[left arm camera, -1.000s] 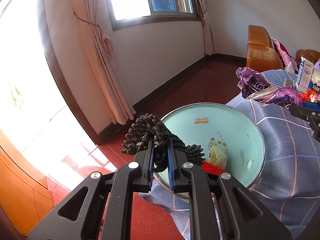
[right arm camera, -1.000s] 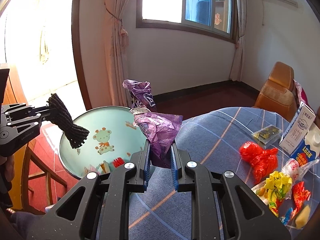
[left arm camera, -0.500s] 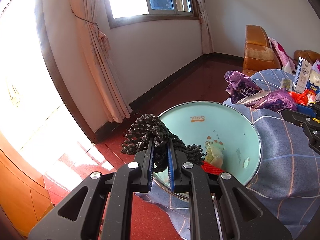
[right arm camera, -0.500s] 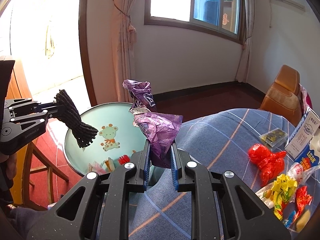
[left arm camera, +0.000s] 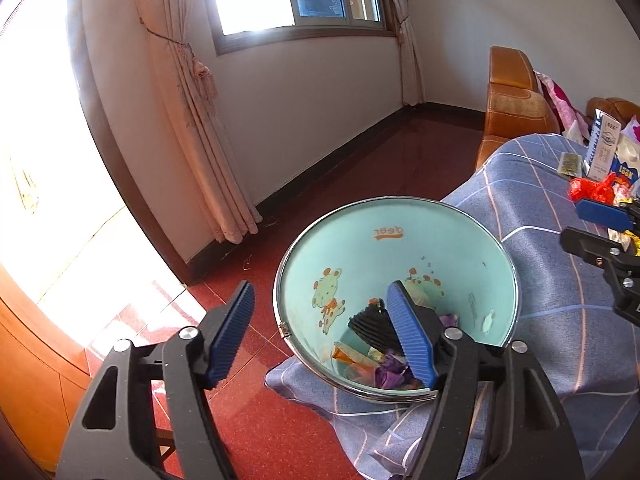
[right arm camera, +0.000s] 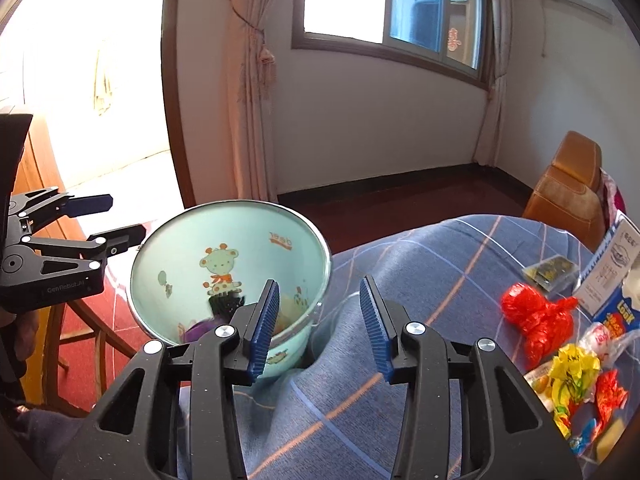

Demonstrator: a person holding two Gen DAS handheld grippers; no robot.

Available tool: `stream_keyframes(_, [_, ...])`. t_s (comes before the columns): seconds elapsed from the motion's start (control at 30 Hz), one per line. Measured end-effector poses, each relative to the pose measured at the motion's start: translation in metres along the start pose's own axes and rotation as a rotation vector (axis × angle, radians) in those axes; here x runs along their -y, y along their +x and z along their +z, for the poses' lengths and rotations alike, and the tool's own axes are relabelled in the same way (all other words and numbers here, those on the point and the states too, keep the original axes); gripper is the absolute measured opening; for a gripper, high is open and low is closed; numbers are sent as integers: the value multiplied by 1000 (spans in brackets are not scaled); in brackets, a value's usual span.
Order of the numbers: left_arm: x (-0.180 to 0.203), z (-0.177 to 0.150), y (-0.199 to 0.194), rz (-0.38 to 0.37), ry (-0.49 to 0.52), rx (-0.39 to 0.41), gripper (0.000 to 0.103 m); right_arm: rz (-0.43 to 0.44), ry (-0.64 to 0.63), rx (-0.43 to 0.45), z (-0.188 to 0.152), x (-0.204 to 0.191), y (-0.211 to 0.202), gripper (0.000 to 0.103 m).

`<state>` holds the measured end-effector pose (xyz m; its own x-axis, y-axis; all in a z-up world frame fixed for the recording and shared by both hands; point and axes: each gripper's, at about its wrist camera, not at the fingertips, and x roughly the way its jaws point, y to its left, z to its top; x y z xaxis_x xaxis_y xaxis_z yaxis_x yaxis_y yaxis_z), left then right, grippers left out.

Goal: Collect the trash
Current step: 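Open both tools to drop the scrubber and purple wrapper into the bin, then move both tools back over the table toward the remaining trash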

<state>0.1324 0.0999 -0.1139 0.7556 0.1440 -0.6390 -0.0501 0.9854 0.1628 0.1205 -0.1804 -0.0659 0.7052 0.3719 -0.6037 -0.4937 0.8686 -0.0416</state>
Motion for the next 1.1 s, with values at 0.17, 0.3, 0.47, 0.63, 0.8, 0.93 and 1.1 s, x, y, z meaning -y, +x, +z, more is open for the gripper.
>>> stream_keyframes(0.17, [4,-3,0,-10,-6,-11,70,-41,42,-3,-9,16,-16,48])
stream_keyframes(0.3, [22,-7,-2,-39,23,-17,74,-110,99,-7,-29,41,-47,52])
stream_keyframes(0.47, [61,-12,-7,-109,90,-31,74,-230,250,-18,-68,96,-93,54])
stream_keyframes(0.63, [107,-8,-21,-174,163,-11,74,-385,408,-17,-113,155,-142,56])
stream_keyframes(0.8, [146,-1,-30,-211,224,9,75,-473,514,-16,-151,189,-176,57])
stream_keyframes(0.93, [172,6,-34,-225,258,26,75,-507,559,-11,-171,201,-190,59])
stream_keyframes(1.1, [202,16,-35,-232,303,49,75,-534,614,5,-184,219,-203,59])
